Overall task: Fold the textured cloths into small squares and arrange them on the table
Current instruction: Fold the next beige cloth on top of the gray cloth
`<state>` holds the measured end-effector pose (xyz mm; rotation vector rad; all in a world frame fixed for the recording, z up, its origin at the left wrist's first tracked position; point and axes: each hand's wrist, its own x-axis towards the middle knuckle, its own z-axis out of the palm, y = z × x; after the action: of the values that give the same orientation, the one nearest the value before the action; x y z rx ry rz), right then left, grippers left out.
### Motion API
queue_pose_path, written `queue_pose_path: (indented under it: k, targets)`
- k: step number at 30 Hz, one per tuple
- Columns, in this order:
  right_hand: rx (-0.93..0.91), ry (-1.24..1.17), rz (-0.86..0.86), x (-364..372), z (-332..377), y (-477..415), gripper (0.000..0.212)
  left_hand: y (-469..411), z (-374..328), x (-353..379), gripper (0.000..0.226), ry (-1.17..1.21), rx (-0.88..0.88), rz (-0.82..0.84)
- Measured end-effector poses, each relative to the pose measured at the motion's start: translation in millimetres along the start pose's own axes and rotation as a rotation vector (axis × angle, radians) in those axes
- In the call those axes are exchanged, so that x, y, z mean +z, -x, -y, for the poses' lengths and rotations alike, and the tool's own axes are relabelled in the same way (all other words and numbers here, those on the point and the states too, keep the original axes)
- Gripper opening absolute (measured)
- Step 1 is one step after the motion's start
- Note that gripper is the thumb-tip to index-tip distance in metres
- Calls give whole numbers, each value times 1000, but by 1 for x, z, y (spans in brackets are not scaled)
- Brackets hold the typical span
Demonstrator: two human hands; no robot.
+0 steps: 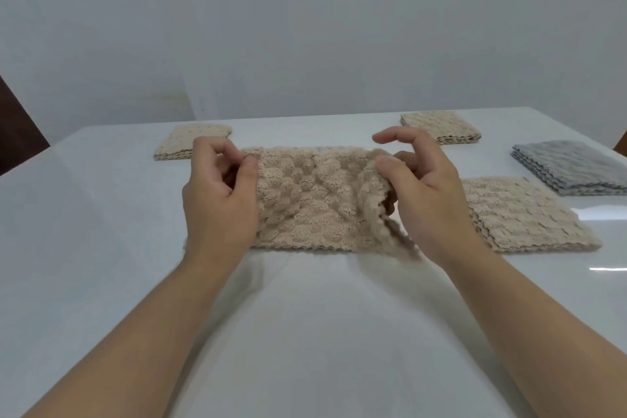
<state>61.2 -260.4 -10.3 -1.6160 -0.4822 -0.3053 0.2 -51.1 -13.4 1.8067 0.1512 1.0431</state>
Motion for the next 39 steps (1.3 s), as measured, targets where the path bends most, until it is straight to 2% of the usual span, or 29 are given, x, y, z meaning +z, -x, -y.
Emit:
queue_pose_path:
  k: [5,9,11,13,15,20,33,39]
  targets:
    - [-43,-77,93,5,5,7,17,4,-3,-1,23,-18,151,70]
    - [-56,-151,220,4,6,10,39,8,-8,0,33,-11,230,90]
    - [-71,-112,241,6,2,12,44,11,-10,2,30,-14,276,119]
    - [-132,-16,217,11,-2,15,35,15,-11,4,25,-39,311,150]
    - [-255,92,196,15,-3,19,22,18,-13,5,30,-50,312,186]
    - [-503,257,171,17,-2,19,15,22,-15,8,33,-18,246,241]
    - [-541,374,71,21,-4,18,15,26,-14,9,29,23,275,318]
    - [-531,406,43,21,-2,20,27,26,-15,9,28,-5,313,302]
